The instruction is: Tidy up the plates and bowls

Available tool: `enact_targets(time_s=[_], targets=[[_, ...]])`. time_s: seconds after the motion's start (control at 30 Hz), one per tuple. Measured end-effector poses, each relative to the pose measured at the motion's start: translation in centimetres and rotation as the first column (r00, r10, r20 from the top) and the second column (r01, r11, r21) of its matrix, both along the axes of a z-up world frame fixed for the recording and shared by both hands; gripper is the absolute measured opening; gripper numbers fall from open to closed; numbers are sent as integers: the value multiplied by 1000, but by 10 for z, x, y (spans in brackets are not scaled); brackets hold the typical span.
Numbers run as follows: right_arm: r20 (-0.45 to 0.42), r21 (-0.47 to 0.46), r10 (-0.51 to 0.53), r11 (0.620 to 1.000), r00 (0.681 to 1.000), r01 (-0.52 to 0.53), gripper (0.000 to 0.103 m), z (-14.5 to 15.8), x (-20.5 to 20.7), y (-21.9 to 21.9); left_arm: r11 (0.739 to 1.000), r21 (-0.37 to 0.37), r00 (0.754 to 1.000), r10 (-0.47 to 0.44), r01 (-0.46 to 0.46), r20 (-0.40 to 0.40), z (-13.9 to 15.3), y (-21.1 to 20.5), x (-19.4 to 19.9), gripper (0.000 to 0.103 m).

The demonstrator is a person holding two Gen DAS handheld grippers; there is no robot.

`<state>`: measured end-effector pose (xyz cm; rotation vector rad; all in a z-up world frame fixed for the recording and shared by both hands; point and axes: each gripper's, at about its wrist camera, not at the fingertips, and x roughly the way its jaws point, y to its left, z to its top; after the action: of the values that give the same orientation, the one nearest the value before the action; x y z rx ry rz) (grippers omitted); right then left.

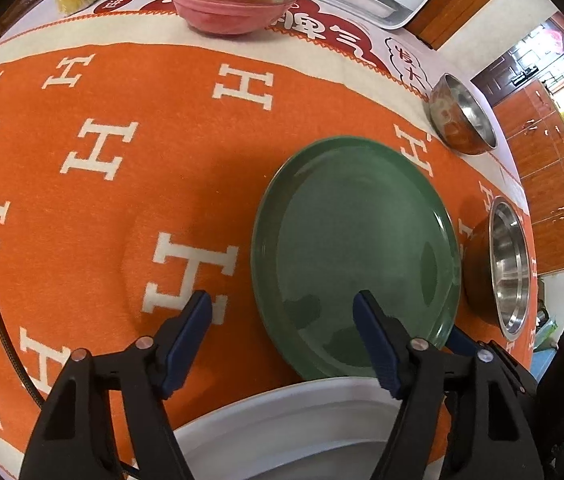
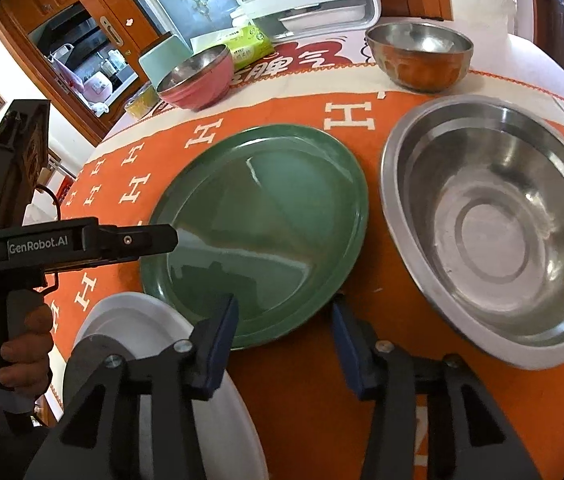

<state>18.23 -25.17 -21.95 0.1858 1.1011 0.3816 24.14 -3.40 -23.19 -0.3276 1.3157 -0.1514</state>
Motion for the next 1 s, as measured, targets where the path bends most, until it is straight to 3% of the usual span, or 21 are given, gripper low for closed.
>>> enact_targets(time_s=[0.17,0.3,0.4,0.57,1.0], targets=[[13,5,-10,1000,1000,10,39,-1,4,-1,1000,-9,1000,6,-6,-4,-3,-3,2,55],[26,-14,-23,1000,999,23,25,-2,7,-4,1000,16,1000,11,-12,10,-3,-4,3,44],[32,-9,-21,1000,999,22,24,-3,9,-5,999,39,1000,27,-28,16,-3,-3,4,31],[35,-3,-19,1000,999,20,24,-3,11,-6,998,34,998,57,-57,17,-4,4,4,19],[52,-5,-13,1000,999,14,23,-2,11,-7,997,36,998,61,-62,33,-3,4,4,17]])
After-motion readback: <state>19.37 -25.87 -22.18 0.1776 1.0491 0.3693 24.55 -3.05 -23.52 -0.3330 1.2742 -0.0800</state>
